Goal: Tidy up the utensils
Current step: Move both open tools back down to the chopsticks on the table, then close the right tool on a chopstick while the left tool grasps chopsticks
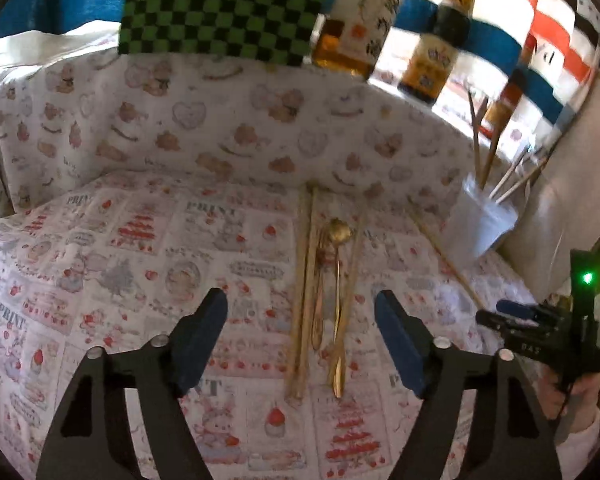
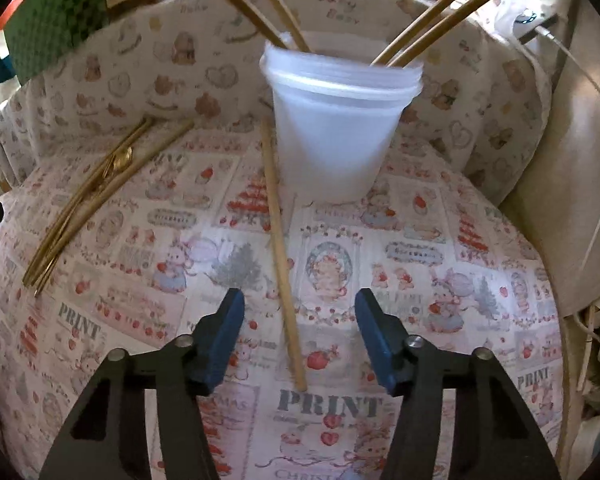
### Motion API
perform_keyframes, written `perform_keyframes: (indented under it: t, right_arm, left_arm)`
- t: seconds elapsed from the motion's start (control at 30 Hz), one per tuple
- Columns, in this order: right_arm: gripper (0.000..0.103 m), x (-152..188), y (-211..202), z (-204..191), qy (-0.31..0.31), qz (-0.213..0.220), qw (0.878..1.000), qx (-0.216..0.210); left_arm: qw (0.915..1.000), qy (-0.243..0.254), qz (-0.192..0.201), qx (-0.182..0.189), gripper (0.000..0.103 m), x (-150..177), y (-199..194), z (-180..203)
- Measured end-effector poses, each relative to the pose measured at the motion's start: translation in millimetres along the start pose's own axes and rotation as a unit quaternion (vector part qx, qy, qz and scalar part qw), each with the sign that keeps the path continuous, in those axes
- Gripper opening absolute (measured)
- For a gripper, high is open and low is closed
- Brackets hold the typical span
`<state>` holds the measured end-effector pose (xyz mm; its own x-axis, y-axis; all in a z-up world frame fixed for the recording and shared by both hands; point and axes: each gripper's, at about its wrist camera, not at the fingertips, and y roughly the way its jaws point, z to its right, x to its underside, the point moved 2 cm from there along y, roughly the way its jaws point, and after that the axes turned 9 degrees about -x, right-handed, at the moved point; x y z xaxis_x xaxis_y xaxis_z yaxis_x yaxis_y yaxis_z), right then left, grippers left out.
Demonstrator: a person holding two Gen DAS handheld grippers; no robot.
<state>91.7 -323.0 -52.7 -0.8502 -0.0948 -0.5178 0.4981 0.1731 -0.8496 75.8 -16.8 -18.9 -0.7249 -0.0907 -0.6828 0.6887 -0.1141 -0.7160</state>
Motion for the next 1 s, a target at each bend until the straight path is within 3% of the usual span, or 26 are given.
perform_keyframes:
  t: [0.07, 0.1, 0.17, 0.2, 0.27, 0.37, 0.6, 0.8, 0.83, 0.87, 1.0]
  right_arm:
    - [0.050, 1, 1, 1, 0.004, -0.001, 1.000, -0.004]
    - [0.047, 1, 1, 1, 0.004, -0.002, 1.000, -0.005]
    - [0.034, 1, 0, 2, 0.006, -0.003, 1.000, -0.002]
    - [0.033, 1, 0, 2, 0.007, -0.004, 1.000, -0.003]
    - [0.020, 0, -1, 2, 0.011, -0.005, 1.000, -0.005]
    - [0.009, 0, -2, 4, 0.017, -0.005, 1.000, -0.005]
    - [0.008, 0, -8, 5, 0.028, 0.009, 0.999, -0.022]
    - [0.008, -5, -41, 5, 0.047, 0.093, 0.994, -0.041]
    - [0.008, -6, -46, 3, 0.042, 0.106, 0.992, -0.045]
    - [0.007, -6, -50, 2, 0.040, 0.114, 0.992, -0.048]
    - [0.006, -7, -66, -9, 0.025, 0.150, 0.986, -0.065]
  left_arm:
    - [0.9993, -0.003, -0.011, -0.035, 0.065, 3, 4, 0]
    - [0.9993, -0.002, -0.016, -0.034, 0.063, 4, 5, 1]
    - [0.9992, 0.002, -0.031, -0.023, 0.057, 5, 6, 3]
    - [0.9992, 0.003, -0.036, -0.019, 0.053, 6, 6, 3]
    - [0.9989, 0.016, -0.043, -0.001, 0.032, 8, 4, 10]
    - [0.9961, 0.032, -0.069, 0.043, 0.023, 12, 7, 19]
    - [0.9926, 0.065, -0.093, 0.043, 0.020, 20, 14, 32]
    - [0.9913, 0.069, -0.111, 0.012, 0.016, 25, 25, 32]
    - [0.9912, 0.070, -0.112, 0.010, 0.007, 25, 25, 31]
    - [0.9908, 0.072, -0.114, 0.012, 0.005, 25, 26, 32]
    - [0.9924, 0.084, -0.089, 0.011, 0.004, 24, 23, 41]
